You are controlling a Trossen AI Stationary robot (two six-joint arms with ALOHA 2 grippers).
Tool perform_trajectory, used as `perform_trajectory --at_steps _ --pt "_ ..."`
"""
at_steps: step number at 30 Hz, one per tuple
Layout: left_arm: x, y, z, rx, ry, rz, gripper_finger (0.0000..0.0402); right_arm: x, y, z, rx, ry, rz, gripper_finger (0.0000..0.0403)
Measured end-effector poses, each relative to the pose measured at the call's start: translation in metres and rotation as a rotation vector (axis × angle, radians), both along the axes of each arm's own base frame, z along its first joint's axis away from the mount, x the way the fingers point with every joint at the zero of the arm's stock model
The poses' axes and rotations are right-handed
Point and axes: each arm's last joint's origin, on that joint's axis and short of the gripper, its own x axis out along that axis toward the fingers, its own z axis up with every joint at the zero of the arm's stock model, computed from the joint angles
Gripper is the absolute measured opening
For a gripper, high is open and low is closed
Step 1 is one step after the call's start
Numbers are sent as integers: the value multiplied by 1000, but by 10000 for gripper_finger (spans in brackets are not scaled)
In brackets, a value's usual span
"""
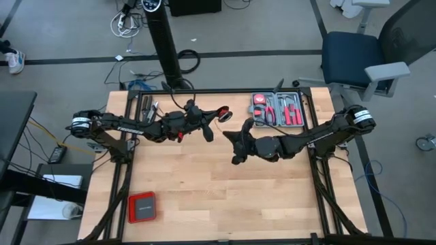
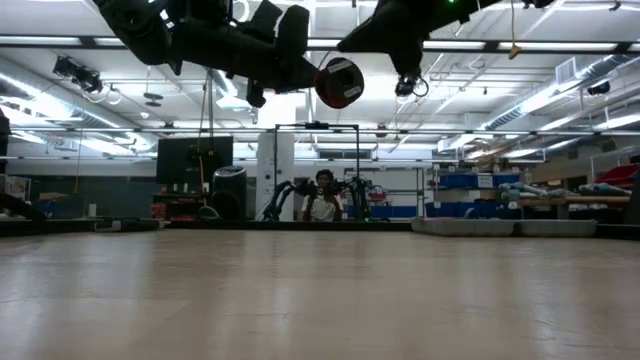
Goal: Coil cords
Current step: Coil the red cable wire onto the black spool
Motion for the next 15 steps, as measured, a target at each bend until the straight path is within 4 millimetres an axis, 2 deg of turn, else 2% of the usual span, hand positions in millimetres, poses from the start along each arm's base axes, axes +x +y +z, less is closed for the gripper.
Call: perform_trajectory --at_steps 9,15 --pt "1 -2 -2 2 26 -79 1 0 -5 18 -89 -42 -236 0" --pt "1 -3 -2 21 35 -108 1 -5 -8 17 -149 12 -425 0"
